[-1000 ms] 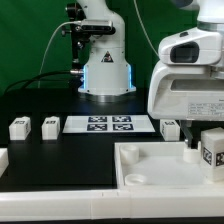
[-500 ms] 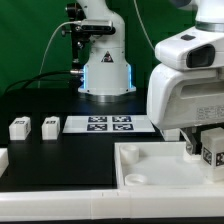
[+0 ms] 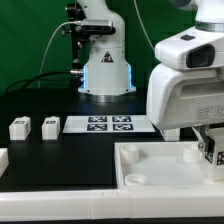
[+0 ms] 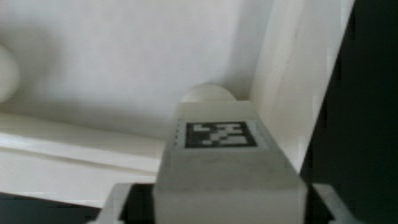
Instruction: Assemble one leg
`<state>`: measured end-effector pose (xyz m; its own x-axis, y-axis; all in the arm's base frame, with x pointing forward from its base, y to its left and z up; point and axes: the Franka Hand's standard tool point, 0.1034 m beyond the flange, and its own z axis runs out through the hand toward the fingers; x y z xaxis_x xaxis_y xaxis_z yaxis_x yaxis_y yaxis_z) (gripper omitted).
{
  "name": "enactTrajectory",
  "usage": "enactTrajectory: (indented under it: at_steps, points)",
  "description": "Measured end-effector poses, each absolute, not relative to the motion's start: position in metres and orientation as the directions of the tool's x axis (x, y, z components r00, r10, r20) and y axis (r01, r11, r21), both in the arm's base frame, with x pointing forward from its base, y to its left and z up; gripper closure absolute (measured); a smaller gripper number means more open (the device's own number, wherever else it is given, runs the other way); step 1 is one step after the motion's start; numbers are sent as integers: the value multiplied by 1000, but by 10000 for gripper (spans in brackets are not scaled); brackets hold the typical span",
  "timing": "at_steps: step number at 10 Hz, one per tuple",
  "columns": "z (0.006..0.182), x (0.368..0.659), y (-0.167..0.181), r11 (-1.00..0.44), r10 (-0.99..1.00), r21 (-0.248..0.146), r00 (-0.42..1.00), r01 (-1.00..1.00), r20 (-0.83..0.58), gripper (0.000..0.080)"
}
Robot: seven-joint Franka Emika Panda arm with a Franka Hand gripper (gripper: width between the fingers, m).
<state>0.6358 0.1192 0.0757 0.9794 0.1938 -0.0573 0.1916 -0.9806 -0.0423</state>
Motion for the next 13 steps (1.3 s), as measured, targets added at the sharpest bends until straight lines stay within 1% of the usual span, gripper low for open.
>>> enactTrajectory:
  at_steps: [1, 2, 3, 5, 6, 7, 10, 11, 13]
  points:
    - [76, 636, 119, -987, 157, -40, 986, 155, -59, 509]
    - [76, 636, 119, -986, 163, -40, 985, 160, -59, 509]
    - [76, 636, 119, -997, 72, -38, 996, 70, -60, 509]
    - [75, 635, 119, -972, -234, -20, 971, -236, -56, 509]
    - [75, 635, 118, -924, -382, -8, 922, -383, -57, 509]
    - [75, 635, 118, -876, -482, -3, 875, -483, -57, 508]
    - [74, 635, 117, -691, -722, 8, 689, -723, -58, 508]
    - [74, 635, 116, -577, -816, 15, 576, -816, -58, 508]
    - [74, 635, 116, -401, -915, 28, 399, -916, -50, 508]
